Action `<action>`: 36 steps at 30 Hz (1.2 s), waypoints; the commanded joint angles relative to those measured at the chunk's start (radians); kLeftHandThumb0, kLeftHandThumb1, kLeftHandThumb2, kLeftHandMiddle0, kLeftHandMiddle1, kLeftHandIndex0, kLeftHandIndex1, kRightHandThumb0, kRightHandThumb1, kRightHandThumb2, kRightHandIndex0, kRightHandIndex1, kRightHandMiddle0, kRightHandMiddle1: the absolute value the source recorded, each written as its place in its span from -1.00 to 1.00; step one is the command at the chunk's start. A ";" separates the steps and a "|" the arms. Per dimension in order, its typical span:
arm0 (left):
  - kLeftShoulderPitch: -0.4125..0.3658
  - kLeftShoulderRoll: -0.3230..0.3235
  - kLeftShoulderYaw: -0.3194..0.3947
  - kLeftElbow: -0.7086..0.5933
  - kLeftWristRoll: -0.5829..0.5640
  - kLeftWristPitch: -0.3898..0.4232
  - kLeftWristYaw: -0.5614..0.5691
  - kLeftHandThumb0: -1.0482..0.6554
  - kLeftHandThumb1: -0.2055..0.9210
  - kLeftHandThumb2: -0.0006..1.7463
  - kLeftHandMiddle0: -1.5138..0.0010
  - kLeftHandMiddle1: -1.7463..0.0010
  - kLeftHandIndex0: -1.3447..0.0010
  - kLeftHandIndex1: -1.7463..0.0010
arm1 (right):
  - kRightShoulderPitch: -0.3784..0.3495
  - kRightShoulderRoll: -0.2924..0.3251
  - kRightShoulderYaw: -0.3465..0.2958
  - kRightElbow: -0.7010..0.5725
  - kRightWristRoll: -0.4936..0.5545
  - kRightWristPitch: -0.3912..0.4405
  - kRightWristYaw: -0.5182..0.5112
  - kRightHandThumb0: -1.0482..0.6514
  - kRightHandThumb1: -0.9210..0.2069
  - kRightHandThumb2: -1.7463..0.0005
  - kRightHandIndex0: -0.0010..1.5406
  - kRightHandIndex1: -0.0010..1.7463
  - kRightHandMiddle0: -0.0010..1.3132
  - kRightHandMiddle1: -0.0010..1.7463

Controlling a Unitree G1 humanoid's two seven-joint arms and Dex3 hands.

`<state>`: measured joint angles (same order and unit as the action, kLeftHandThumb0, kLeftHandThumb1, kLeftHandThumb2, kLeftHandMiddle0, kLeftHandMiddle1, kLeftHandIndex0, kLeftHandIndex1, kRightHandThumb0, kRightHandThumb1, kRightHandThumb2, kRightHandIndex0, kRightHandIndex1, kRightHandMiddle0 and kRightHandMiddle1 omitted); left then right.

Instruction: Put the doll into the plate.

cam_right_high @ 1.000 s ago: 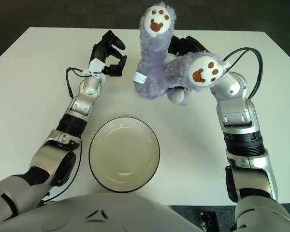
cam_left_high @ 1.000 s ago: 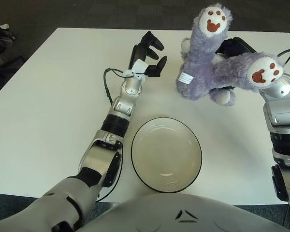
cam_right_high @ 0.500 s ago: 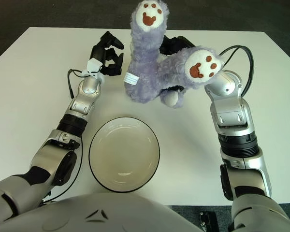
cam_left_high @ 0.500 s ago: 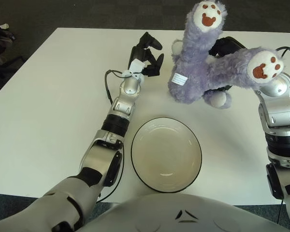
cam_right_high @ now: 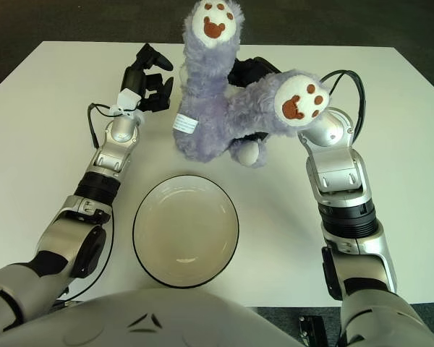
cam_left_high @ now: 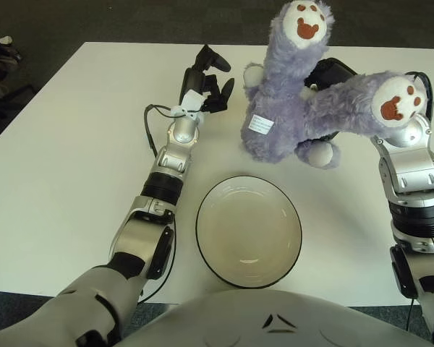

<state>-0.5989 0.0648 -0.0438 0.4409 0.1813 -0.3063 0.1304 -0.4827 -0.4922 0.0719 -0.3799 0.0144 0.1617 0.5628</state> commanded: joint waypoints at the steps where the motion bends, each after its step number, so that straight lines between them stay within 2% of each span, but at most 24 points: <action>1: 0.045 0.054 0.034 -0.036 -0.026 0.021 -0.039 -0.22 0.55 -0.01 -0.54 -1.00 0.48 -1.00 | -0.017 0.008 0.002 -0.018 0.031 0.017 0.016 0.89 0.44 -0.79 0.01 1.00 0.53 1.00; 7: 0.069 0.067 0.050 -0.065 -0.022 0.060 -0.029 -0.23 0.49 0.04 -0.43 -1.00 0.45 -1.00 | -0.015 0.022 0.019 -0.007 0.045 -0.015 0.035 0.89 0.44 -0.80 0.01 1.00 0.55 1.00; 13: 0.086 0.066 0.058 -0.087 -0.007 0.084 -0.007 -0.23 0.45 0.07 -0.44 -1.00 0.43 -1.00 | -0.012 0.036 0.037 0.000 0.016 -0.071 0.015 0.89 0.44 -0.80 0.02 1.00 0.56 1.00; 18: 0.090 0.071 0.062 -0.086 -0.006 0.085 -0.006 -0.23 0.45 0.07 -0.48 -1.00 0.43 -1.00 | -0.017 0.032 0.042 0.005 0.037 -0.063 0.042 0.89 0.44 -0.80 0.02 1.00 0.56 1.00; 22: 0.090 0.075 0.063 -0.082 -0.003 0.081 -0.003 -0.23 0.45 0.07 -0.49 -1.00 0.43 -1.00 | -0.010 0.038 0.044 0.010 0.038 -0.101 0.047 0.89 0.44 -0.80 0.02 1.00 0.56 1.00; 26: 0.084 0.077 0.069 -0.070 -0.003 0.078 0.007 -0.23 0.44 0.08 -0.47 -1.00 0.43 -1.00 | -0.007 0.038 0.047 0.005 0.083 -0.073 0.083 0.89 0.44 -0.80 0.01 1.00 0.56 1.00; 31: 0.078 0.079 0.071 -0.055 0.000 0.070 0.013 -0.24 0.42 0.09 -0.46 -1.00 0.42 -1.00 | -0.001 0.039 0.051 -0.010 0.088 -0.054 0.089 0.89 0.44 -0.79 0.01 1.00 0.57 1.00; 36: 0.074 0.080 0.075 -0.039 -0.005 0.055 0.011 -0.24 0.42 0.10 -0.47 -1.00 0.41 -1.00 | -0.001 0.029 0.054 -0.031 0.119 0.004 0.114 0.89 0.44 -0.80 0.01 1.00 0.57 1.00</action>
<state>-0.5146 0.1327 0.0225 0.3893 0.1741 -0.2336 0.1283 -0.4843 -0.4556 0.1212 -0.3879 0.1084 0.1346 0.6615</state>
